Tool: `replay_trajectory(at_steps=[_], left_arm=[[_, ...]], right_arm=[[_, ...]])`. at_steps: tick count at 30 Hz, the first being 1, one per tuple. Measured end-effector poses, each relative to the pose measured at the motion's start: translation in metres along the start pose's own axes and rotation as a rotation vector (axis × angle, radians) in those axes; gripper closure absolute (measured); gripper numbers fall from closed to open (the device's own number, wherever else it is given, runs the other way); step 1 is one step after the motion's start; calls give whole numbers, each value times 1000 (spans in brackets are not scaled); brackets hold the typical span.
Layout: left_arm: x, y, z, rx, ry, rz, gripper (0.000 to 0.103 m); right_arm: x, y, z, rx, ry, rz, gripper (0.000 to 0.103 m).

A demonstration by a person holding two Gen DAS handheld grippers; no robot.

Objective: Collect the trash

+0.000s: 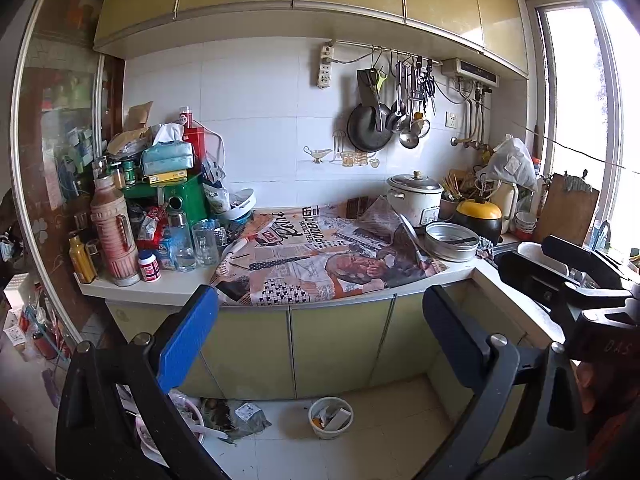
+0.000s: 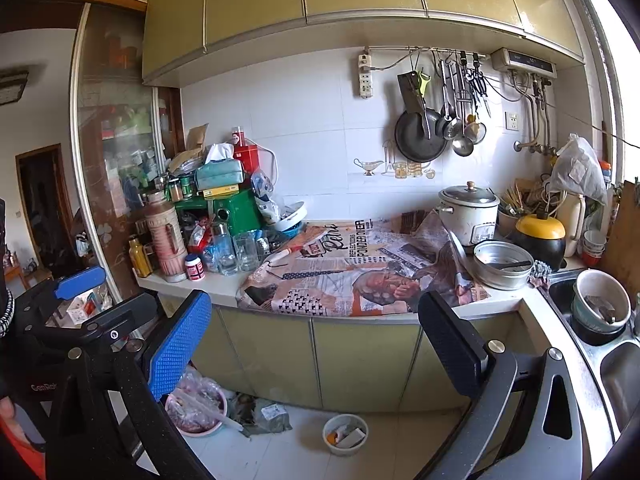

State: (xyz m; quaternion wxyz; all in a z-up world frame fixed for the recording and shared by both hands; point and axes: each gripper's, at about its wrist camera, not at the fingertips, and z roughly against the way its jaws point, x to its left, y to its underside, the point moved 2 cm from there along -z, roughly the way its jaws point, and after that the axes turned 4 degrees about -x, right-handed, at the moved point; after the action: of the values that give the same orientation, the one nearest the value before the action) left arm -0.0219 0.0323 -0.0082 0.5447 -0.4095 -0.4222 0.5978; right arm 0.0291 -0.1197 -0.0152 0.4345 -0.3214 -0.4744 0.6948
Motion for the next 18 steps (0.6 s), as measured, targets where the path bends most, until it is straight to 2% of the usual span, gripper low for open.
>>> replay_trajectory(at_steps=[18], left_arm=[[-10,4,3,3,7,7,1]], right_arm=[[-8,0,14,13,13,-23,0]])
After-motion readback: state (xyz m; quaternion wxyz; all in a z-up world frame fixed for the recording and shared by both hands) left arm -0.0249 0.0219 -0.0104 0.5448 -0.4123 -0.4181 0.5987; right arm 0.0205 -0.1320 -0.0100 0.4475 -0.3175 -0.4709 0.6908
